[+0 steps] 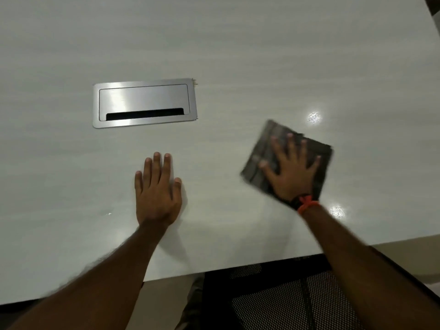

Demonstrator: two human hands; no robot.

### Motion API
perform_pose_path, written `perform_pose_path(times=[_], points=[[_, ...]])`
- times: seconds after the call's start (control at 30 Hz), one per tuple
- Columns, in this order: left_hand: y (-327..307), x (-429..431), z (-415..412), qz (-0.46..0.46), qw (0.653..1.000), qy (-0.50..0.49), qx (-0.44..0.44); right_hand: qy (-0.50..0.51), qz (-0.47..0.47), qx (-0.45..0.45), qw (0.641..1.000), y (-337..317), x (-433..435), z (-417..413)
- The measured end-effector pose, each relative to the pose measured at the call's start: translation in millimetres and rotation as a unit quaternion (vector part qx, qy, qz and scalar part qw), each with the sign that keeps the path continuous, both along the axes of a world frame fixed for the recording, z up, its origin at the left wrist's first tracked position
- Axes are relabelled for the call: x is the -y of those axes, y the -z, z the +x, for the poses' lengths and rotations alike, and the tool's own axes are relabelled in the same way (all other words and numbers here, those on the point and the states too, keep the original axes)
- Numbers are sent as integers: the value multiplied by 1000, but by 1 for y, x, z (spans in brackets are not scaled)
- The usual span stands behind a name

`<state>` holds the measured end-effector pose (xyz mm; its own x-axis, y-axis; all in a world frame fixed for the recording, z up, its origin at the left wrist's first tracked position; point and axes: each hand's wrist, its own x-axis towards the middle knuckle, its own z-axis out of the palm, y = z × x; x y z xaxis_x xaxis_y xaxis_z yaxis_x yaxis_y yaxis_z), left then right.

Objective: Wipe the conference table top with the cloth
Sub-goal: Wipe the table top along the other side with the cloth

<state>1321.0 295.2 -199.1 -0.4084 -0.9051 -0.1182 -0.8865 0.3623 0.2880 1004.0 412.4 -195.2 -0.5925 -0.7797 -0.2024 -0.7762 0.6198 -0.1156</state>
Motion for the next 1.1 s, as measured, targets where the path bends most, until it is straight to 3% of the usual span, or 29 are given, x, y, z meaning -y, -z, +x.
perform_pose_path(times=[0.1, 0.17, 0.27, 0.37, 0.43, 0.6, 0.73, 0.83, 0.97, 1.03, 1.1], points=[[2, 1, 1, -1, 1000, 2, 10, 198, 5, 8, 980, -3, 30, -47], [3, 1, 1, 1, 1000, 1, 14, 231, -6, 16, 973, -2, 70, -29], [3, 1, 0, -2, 1000, 1, 13, 60, -27, 16, 998, 4, 127, 49], [1, 2, 1, 2, 1000, -3, 11, -116, -5, 18, 993, 3, 152, 98], [1, 3, 1, 6, 1000, -2, 5, -129, -12, 24, 991, 2, 151, 78], [3, 2, 0, -2, 1000, -6, 8, -3, -27, 25, 999, 4, 161, 41], [3, 3, -1, 10, 1000, -7, 15, -133, -11, 15, 991, 1, 184, 85], [2, 2, -3, 3, 1000, -8, 11, -182, -17, 12, 983, 1, 189, 57], [4, 1, -4, -4, 1000, -12, 18, -3, -42, 20, 999, 4, 167, -7], [5, 2, -2, -4, 1000, -9, 16, 76, -29, 9, 997, 6, 164, 0], [4, 1, -3, -3, 1000, -6, 12, 81, -23, 3, 996, 5, 169, 35]])
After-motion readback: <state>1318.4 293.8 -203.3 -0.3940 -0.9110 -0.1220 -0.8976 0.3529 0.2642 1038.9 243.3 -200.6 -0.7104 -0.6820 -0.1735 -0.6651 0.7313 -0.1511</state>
